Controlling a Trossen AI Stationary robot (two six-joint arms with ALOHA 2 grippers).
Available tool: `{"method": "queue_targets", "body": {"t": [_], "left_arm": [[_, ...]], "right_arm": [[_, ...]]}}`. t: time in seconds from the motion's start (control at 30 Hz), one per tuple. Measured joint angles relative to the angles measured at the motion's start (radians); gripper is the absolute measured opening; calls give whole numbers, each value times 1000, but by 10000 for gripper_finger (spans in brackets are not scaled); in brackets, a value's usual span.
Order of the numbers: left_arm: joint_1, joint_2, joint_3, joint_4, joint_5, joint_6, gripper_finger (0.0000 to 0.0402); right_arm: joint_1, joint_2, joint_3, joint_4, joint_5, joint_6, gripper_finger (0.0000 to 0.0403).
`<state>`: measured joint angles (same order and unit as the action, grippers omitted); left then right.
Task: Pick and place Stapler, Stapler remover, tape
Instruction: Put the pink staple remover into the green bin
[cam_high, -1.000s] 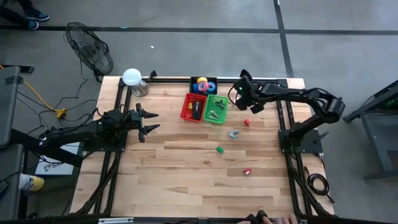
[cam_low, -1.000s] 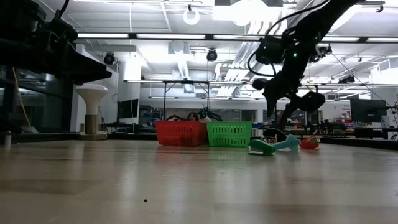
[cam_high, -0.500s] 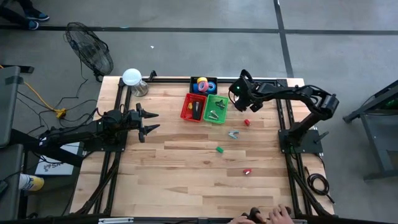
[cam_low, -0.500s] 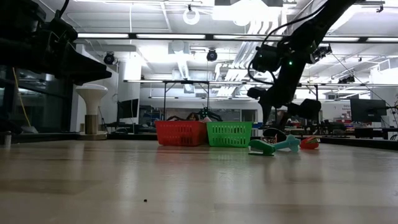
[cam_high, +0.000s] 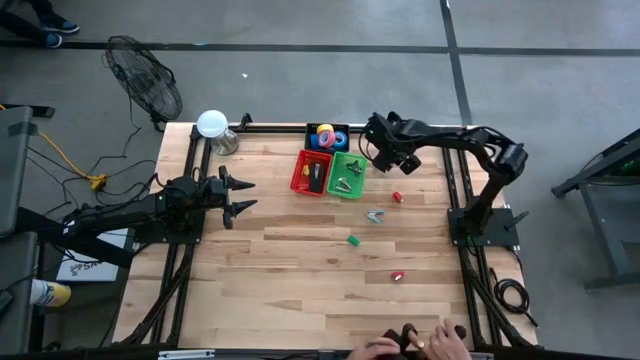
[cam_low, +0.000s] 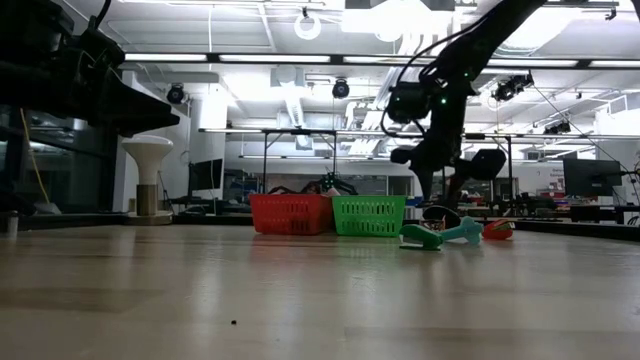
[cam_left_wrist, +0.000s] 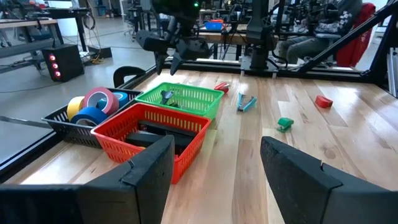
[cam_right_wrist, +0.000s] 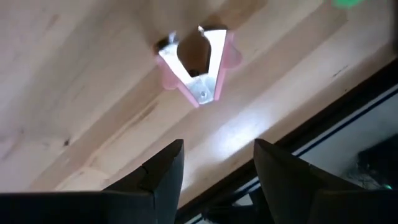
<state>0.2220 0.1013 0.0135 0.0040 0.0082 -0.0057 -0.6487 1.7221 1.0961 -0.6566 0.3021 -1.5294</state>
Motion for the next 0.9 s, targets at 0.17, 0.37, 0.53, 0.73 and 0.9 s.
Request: {"method": "queue_targets", "body": {"t": [0.17, 0.37, 0.53, 0.73, 0.9], "left_arm": [[0, 0, 0, 0, 0, 0, 234], [0, 0, 0, 0, 0, 0, 234], [0, 0, 0, 0, 0, 0, 234], [0, 0, 0, 0, 0, 0, 234], [0, 0, 0, 0, 0, 0, 234]], "right_arm": [[0, 7, 2, -9, 14, 8, 197], [0, 7, 2, -19, 5, 5, 241], [1, 29, 2, -18, -2, -10, 268], [2, 53, 2, 23, -16, -80, 267], [5, 82, 2, 27, -22, -94, 267]]}}
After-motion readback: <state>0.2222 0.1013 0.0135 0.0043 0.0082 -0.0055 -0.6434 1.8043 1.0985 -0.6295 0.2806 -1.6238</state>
